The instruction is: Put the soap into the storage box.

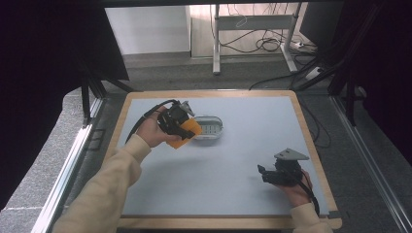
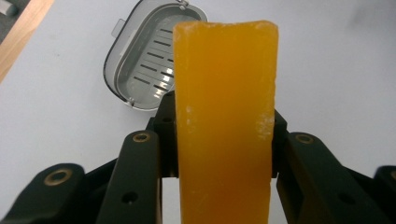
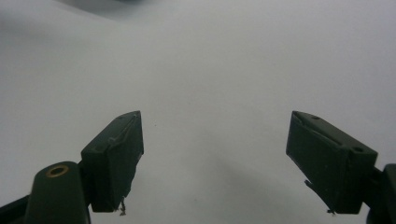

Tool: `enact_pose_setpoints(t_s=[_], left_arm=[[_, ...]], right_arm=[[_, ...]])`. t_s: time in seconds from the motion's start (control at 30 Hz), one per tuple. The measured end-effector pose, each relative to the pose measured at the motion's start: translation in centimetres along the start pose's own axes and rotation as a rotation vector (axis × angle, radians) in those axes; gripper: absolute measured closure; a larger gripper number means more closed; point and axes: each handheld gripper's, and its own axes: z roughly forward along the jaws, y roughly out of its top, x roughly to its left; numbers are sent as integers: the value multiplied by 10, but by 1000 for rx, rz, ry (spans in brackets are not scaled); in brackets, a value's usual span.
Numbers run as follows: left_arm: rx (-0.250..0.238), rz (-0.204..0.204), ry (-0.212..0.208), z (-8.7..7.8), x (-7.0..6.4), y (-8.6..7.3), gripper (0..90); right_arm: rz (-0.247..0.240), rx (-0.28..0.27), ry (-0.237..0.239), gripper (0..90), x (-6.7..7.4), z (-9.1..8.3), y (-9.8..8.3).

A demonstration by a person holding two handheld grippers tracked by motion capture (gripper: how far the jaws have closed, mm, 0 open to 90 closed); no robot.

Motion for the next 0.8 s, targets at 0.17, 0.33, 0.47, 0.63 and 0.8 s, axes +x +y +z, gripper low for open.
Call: enact_pose_setpoints(t_s=[0.17, 0.33, 0.47, 0.63, 0.8], left_arm=[[17, -1, 6, 4, 6, 5, 621], [21, 14, -3, 7, 11, 10, 621], [41, 33, 2, 10, 13, 13, 621], [49, 39, -6, 14, 17, 17, 621], [42, 62, -29, 18, 22, 22, 621]], right_arm=[[11, -4, 2, 193, -1, 0, 0], [12, -4, -3, 193, -2, 0, -1], [9, -3, -3, 193, -2, 0, -1], [9, -2, -1, 193, -1, 0, -1], [8, 2, 1, 193, -2, 0, -1]])
